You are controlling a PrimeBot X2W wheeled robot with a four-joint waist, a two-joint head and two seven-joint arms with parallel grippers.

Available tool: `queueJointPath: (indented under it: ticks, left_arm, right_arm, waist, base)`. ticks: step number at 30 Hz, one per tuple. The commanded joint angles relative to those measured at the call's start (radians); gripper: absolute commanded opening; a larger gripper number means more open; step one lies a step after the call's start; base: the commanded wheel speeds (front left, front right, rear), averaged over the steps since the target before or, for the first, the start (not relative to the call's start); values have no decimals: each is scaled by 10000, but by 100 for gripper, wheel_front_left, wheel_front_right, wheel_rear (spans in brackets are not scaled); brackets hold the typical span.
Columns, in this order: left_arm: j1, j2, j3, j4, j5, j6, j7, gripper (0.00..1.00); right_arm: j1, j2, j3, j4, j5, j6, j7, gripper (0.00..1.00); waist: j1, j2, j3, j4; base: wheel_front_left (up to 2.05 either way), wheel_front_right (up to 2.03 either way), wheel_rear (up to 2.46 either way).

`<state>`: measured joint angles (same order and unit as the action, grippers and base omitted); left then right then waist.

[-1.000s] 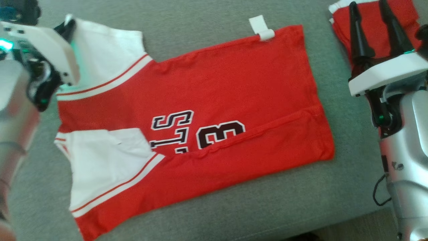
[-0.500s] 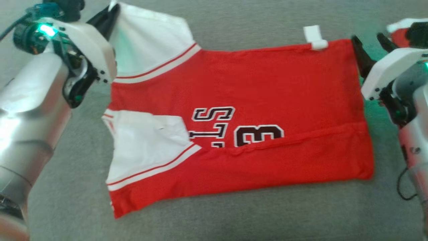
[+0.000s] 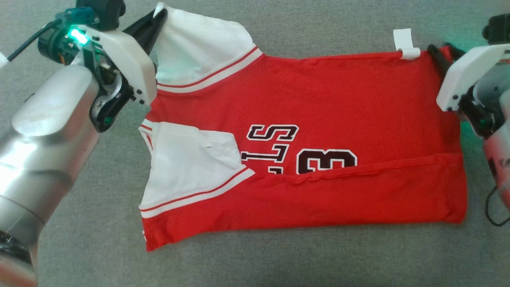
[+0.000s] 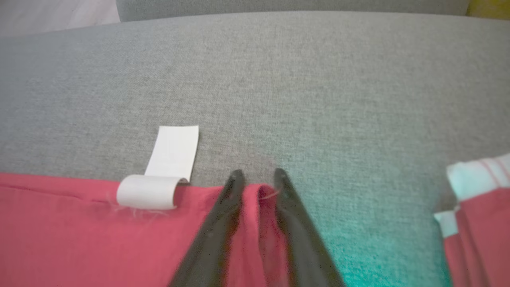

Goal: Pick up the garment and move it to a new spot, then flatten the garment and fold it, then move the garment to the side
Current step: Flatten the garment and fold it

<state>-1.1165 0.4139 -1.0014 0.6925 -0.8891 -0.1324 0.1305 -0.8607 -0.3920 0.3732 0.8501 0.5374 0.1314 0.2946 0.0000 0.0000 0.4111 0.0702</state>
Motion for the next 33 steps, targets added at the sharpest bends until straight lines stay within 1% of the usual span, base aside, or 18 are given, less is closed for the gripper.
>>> queueJointPath:
  ticks: [1,6,10,16,21,27,30,33]
  left_arm:
    - [-482,406,358,-125,-97,19,-78,0]
    - [-892,562,650,311,-17,240,-586,0]
    - [-1400,542,892,775,106,405,-1173,0]
    - [-2191,260,1112,1563,318,492,-2112,0]
    - [-2425,-86,1040,2083,416,344,-2701,0]
    - [-2049,-358,730,2204,176,84,-2765,0]
    - [-1730,-297,450,1939,-4,33,-2590,0]
    - [-1234,-92,54,1103,-502,23,-2198,0]
  right_arm:
    - [-52,-109,229,-199,116,-7,-62,0]
    - [-880,-280,554,-664,782,-7,-881,0]
    - [-1603,-345,778,-953,1455,-7,-1323,0]
    - [-2620,-248,912,-818,2105,-7,-2074,0]
    - [-2992,-165,1097,-480,2539,-7,-2618,0]
    - [-2650,-417,1496,-223,3262,-7,-2801,0]
    - [-2341,-595,1731,-256,3701,-7,-2685,0]
    - [-1968,-844,2025,-392,4114,-7,-2495,0]
  waist:
    - [0,0,37,-39]
    - [0,0,168,-262]
    - [0,0,315,-435]
    - [0,0,517,-575]
    - [0,0,535,-536]
    - [0,0,253,-343]
    - [0,0,47,-262]
    - [0,0,-201,-180]
  base:
    - [0,0,0]
    - [0,0,0]
    - [0,0,0]
    - [0,0,0]
    - [0,0,0]
    - [0,0,0]
    - [0,0,0]
    - [0,0,0]
